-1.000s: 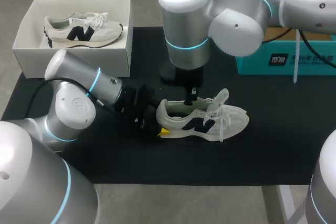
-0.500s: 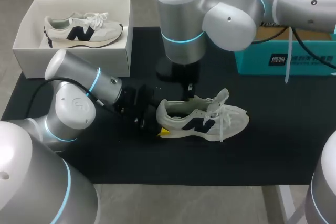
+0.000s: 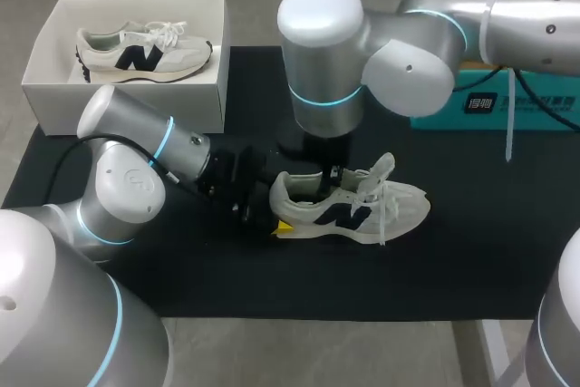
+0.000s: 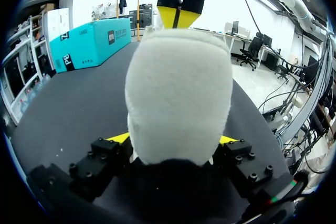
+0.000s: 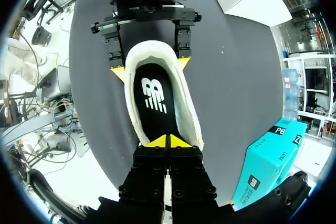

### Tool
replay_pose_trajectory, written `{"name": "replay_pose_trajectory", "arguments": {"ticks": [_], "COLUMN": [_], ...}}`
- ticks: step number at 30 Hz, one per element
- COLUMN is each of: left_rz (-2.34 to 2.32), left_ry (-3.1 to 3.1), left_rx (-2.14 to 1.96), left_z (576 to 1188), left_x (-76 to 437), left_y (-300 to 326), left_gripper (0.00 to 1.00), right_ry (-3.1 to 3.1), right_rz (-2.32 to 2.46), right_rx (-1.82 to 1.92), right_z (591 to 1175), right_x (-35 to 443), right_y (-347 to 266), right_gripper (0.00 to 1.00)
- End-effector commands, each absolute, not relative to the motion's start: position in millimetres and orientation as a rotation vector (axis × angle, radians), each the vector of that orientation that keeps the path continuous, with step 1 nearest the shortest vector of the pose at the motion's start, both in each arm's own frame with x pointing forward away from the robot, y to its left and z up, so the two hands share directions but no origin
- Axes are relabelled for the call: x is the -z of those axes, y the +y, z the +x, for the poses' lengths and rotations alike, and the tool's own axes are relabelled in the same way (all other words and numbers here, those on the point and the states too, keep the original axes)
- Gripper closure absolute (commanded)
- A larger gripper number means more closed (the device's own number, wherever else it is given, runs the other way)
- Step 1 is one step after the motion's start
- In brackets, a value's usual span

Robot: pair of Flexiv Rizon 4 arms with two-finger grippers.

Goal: Take the shoe out of the shoebox, open the shoe tongue, remove and reinsert the insole, then place the shoe into the shoebox

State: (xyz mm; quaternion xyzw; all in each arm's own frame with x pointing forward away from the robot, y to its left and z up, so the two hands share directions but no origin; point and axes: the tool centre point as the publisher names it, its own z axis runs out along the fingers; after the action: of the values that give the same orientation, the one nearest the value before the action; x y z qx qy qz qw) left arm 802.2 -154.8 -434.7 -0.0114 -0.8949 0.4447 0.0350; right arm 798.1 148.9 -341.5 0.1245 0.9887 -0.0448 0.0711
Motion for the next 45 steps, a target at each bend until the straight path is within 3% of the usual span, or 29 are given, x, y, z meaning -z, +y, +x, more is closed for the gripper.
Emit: {"name": "replay_pose_trajectory", "arguments": {"ticks": [1, 32, 33, 35, 45], "left_rz": [-0.036, -0.036, -0.036, -0.036, -0.036], "left_ry": [-2.75, -2.75, -2.75, -2.75, -2.75], "left_rx": [-1.365, -1.365, -1.365, -1.365, -1.365], "left_z": [802, 802, 802, 802, 802], "left_x": [438, 438, 438, 438, 438], "left_y": [-156, -156, -156, -156, -156], "left_gripper": [1.0, 1.0, 1.0, 1.0, 1.0], "right_ry": [2.978, 3.036, 3.036, 3.036, 3.072], "right_rz": [0.368, 0.376, 0.371, 0.357, 0.319], "right_rx": [0.112, 0.05, 0.047, 0.05, 0.032], "right_z": [797, 796, 799, 804, 819], "right_x": [352, 385, 385, 387, 406], "right_y": [143, 143, 143, 144, 145], "right_gripper": [1.0, 1.0, 0.9, 0.85, 0.72]}}
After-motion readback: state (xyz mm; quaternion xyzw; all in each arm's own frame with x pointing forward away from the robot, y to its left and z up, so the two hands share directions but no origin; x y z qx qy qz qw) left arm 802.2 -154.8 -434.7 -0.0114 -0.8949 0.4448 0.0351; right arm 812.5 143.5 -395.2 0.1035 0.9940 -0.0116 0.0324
